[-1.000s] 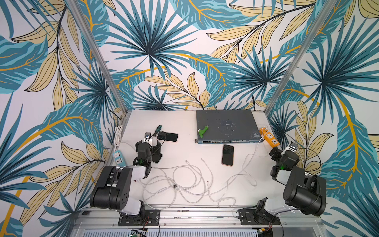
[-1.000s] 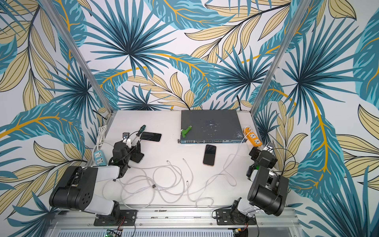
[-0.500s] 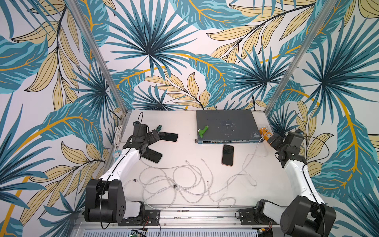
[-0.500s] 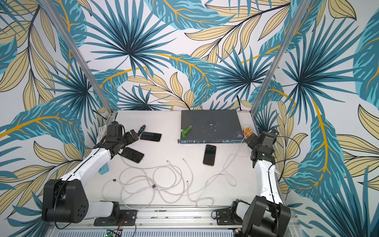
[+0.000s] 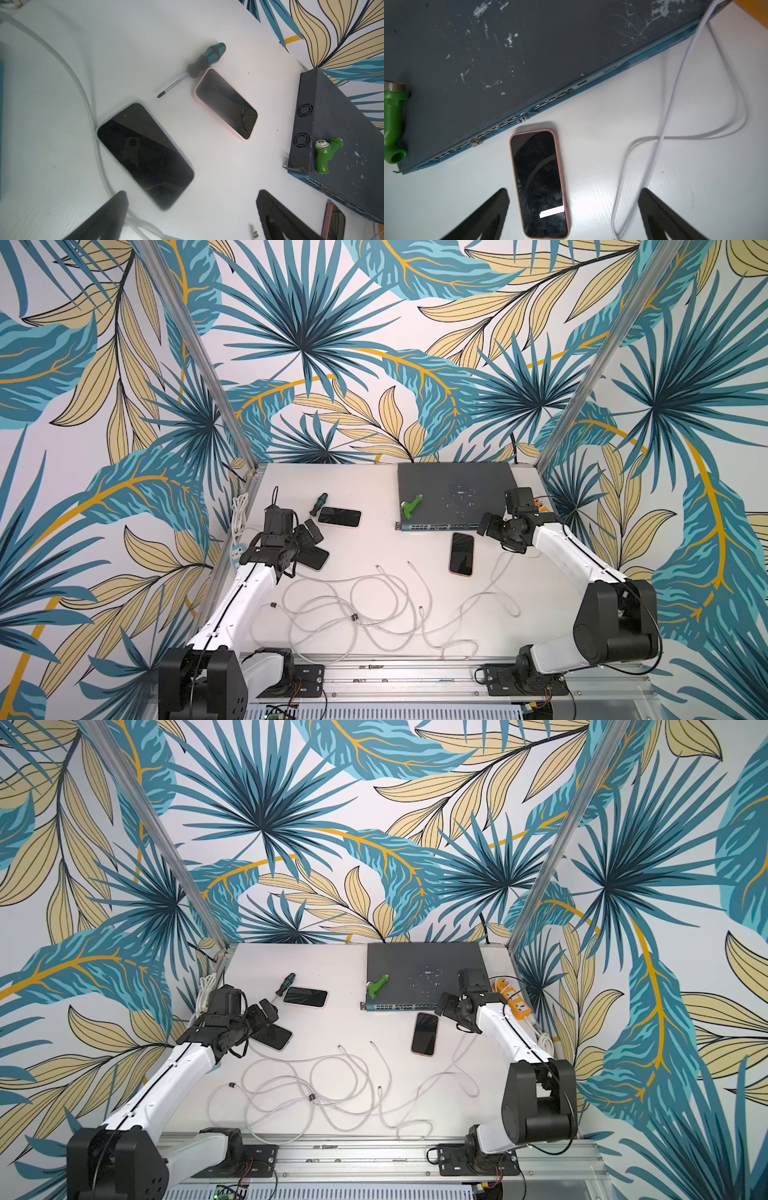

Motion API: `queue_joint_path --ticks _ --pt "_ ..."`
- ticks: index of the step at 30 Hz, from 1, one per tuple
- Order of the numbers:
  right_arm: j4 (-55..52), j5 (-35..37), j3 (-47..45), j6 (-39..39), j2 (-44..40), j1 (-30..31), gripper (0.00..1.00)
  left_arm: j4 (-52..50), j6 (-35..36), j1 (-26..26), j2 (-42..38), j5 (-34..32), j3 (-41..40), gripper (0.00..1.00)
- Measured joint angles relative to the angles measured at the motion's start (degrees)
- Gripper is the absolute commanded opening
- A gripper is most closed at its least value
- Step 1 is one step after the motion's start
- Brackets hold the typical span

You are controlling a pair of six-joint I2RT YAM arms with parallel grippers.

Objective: Plug the charging cable into the phone
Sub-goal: Pick up the phone at the center of the board.

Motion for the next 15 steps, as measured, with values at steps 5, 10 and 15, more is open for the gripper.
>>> queue_joint_path --ticks 5,10,15 --pt "-0.2 0.1 0.0 -0.2 -0.7 0.1 0.99 -4.4 3.1 0.0 2.8 0.9 3.5 1.0" --pt "-0.2 0.3 -0.1 -1.7 -3.0 0.1 1.0 -3.7 7.7 0.0 4.4 12.9 5.6 1.0" --pt "-0.1 0.3 -0.1 -2.9 -3.2 0.1 1.0 0.4 9.1 0.0 4.9 25.9 5.7 1.0"
